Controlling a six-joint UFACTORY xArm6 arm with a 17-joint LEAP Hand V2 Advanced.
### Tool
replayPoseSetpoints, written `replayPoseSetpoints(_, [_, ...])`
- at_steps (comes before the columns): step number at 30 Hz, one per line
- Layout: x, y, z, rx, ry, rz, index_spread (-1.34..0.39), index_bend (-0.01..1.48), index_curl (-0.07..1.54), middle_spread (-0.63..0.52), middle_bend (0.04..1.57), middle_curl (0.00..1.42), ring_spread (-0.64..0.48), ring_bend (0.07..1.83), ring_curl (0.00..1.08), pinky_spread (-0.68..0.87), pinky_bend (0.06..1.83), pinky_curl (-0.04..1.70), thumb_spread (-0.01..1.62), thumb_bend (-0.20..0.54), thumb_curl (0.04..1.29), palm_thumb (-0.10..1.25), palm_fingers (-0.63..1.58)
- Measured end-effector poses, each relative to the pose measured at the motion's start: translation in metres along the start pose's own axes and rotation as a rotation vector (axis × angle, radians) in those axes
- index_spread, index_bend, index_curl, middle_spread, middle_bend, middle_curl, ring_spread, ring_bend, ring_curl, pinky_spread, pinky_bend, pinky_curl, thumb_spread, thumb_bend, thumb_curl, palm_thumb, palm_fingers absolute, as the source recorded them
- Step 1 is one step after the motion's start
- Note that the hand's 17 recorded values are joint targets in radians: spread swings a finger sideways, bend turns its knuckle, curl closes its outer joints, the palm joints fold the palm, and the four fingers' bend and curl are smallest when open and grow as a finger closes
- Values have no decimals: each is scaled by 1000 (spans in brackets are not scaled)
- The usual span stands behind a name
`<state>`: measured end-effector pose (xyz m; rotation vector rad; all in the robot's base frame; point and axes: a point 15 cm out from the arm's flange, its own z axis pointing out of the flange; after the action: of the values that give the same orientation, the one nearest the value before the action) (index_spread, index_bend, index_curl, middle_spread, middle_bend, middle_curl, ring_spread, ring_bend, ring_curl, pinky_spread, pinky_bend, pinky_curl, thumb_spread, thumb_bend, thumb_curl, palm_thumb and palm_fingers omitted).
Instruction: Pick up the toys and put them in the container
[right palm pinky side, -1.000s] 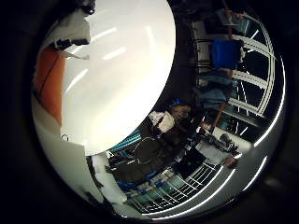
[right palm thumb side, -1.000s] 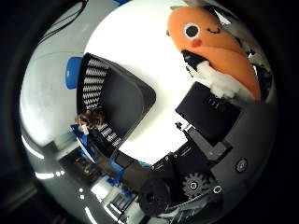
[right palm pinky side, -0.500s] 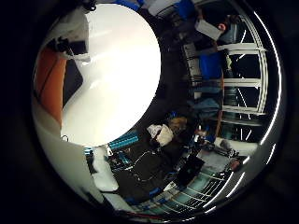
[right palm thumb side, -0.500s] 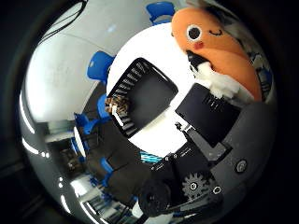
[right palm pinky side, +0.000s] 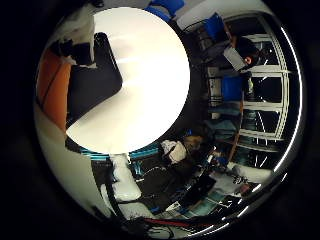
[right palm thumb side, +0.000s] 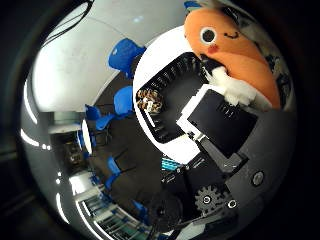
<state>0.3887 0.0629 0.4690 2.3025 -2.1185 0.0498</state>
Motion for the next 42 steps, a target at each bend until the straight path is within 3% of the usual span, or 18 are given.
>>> replayPoseSetpoints(3, [-11, -11, 11, -7, -1, -13, -307, 837, 883, -202, 1189, 819, -231, 1334, 645, -322, 1163, 774, 960, -22, 772, 853, 1098])
replayPoseSetpoints(8, [-21, -23, 38, -58, 4, -30, -348, 447, 787, -237, 1036, 707, -274, 1196, 553, -518, 995, 647, 1226, -23, 584, 700, 873])
replayPoseSetpoints(10, [-22, -24, 46, -82, 7, -33, -406, 375, 741, -239, 896, 655, -224, 1066, 517, -362, 875, 645, 1271, -21, 509, 657, 395])
replayPoseSetpoints(11, [-22, -24, 51, -101, 9, -35, -428, 355, 711, -219, 807, 619, -172, 1010, 491, -258, 867, 641, 1278, -19, 489, 650, 267])
replayPoseSetpoints(15, [-21, -18, 65, -168, 16, -49, -479, 268, 556, -72, 511, 470, 105, 772, 357, 218, 879, 581, 1271, -22, 408, 597, 44])
replayPoseSetpoints(18, [-20, -18, 67, -177, 17, -58, -479, 193, 475, -21, 490, 429, 195, 634, 290, 395, 799, 510, 1258, -18, 372, 584, 26])
replayPoseSetpoints(21, [-19, -19, 67, -175, 14, -68, -480, 184, 425, 59, 350, 368, 238, 571, 257, 469, 741, 449, 1244, -18, 348, 577, 20])
replayPoseSetpoints(34, [26, 8, 30, -138, -28, -36, -461, 176, 332, 78, 230, 324, 226, 435, 217, 466, 539, 308, 1238, -17, 294, 567, 170])
replayPoseSetpoints(42, [83, 49, 1, -84, -111, 27, -444, 166, 303, 21, 258, 334, 204, 424, 214, 448, 466, 269, 1250, -14, 278, 566, 246])
